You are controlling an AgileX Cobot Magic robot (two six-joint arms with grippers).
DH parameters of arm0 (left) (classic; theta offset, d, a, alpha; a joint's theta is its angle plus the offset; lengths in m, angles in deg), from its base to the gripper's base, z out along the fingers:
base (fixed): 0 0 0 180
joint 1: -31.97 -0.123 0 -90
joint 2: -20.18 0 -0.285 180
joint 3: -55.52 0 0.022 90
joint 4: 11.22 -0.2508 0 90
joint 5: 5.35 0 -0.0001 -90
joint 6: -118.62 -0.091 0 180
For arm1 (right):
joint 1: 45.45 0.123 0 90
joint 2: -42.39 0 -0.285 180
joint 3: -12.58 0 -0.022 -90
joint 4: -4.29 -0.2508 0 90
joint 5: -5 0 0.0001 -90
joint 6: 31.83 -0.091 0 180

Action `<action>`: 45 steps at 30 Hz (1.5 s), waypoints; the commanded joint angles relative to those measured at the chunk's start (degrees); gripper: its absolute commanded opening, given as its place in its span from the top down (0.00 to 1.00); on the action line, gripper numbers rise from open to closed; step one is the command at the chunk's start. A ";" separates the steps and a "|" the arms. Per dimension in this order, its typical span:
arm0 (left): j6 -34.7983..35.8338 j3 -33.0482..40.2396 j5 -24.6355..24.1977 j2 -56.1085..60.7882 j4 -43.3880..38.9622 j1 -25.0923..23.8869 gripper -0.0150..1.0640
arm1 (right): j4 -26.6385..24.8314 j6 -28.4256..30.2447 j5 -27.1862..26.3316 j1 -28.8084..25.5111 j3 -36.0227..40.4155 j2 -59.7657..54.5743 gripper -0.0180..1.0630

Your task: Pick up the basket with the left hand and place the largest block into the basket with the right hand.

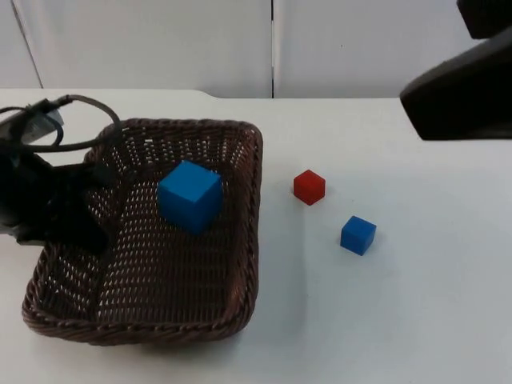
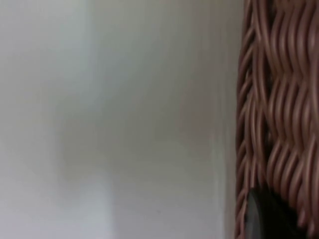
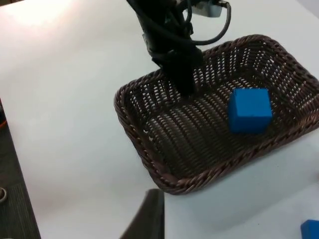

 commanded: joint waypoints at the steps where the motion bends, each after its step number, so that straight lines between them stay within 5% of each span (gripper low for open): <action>1: -0.85 -0.76 -0.24 -0.80 1.79 0.36 0.99 | 0.22 -0.02 -0.98 0.19 0.31 0.33 0.21; 12: -1.19 -0.76 0.94 -1.03 1.69 0.36 0.99 | 0.22 -0.02 -2.03 0.19 0.31 0.33 0.21; 16: -1.19 -0.76 0.94 -1.03 2.47 0.36 0.91 | 0.22 -0.02 -2.03 0.19 0.31 0.33 0.21; 20: -1.19 -0.76 0.45 -1.03 2.97 0.36 0.52 | 0.22 -0.02 -2.03 0.19 0.31 0.33 0.21; 21: -1.19 -0.76 0.45 -1.03 2.97 0.36 0.52 | 0.22 -0.02 -2.03 0.19 0.31 0.33 0.21; 24: -1.19 -0.76 0.34 -0.72 2.85 0.36 0.25 | 0.22 -0.02 -2.15 0.19 0.31 0.33 0.21; 28: -1.19 -0.76 1.29 1.32 1.86 0.36 0.13 | 0.22 -0.02 -2.15 0.19 0.31 0.33 0.21; 45: 8.52 3.34 5.14 22.74 -11.07 0.36 0.12 | -0.35 -0.02 -11.33 0.19 0.31 0.33 0.21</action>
